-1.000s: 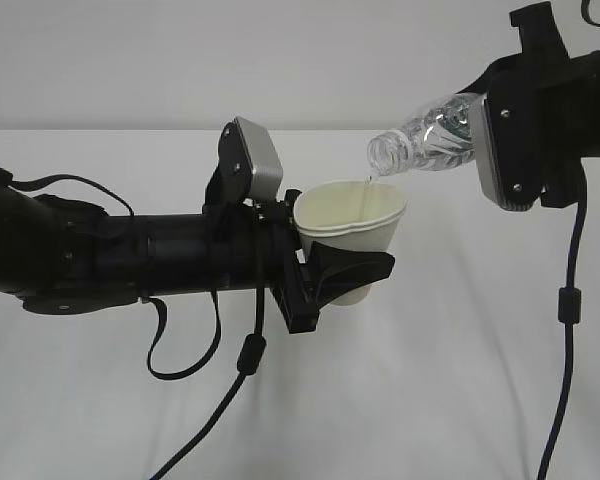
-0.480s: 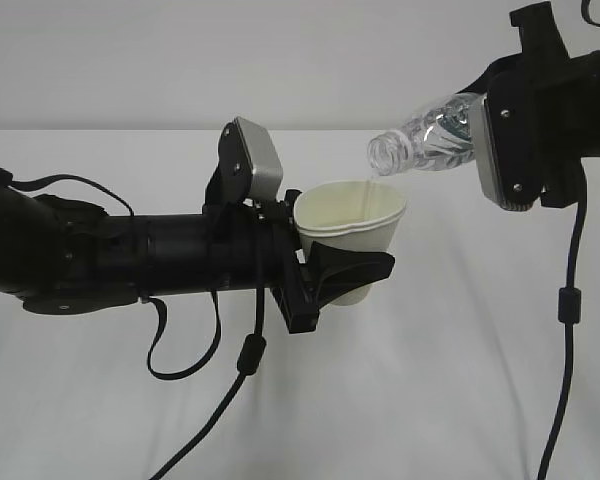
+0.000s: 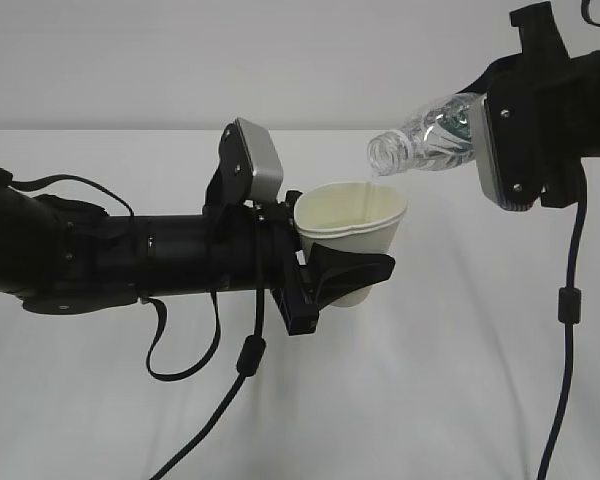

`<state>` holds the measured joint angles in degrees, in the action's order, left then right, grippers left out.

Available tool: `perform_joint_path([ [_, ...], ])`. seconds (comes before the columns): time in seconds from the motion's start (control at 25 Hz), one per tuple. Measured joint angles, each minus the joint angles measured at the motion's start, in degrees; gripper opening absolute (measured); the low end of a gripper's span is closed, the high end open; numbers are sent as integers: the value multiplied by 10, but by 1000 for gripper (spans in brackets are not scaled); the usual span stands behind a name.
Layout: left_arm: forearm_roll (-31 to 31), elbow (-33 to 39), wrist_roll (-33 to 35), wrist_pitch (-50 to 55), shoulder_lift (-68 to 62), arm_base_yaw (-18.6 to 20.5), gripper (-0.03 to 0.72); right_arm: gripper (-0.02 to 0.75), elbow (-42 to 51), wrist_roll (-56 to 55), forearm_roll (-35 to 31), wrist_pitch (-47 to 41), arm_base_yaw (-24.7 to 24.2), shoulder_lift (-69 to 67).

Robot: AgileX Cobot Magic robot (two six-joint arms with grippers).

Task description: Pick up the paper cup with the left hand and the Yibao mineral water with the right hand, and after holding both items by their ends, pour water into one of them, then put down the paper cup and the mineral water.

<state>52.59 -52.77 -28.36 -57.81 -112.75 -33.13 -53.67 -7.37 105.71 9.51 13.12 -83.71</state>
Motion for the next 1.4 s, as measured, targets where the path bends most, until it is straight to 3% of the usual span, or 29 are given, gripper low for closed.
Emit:
perform_joint_path([
  [1.4, 2, 0, -1, 0, 0, 0, 400, 358, 0, 10, 0, -1, 0, 0],
])
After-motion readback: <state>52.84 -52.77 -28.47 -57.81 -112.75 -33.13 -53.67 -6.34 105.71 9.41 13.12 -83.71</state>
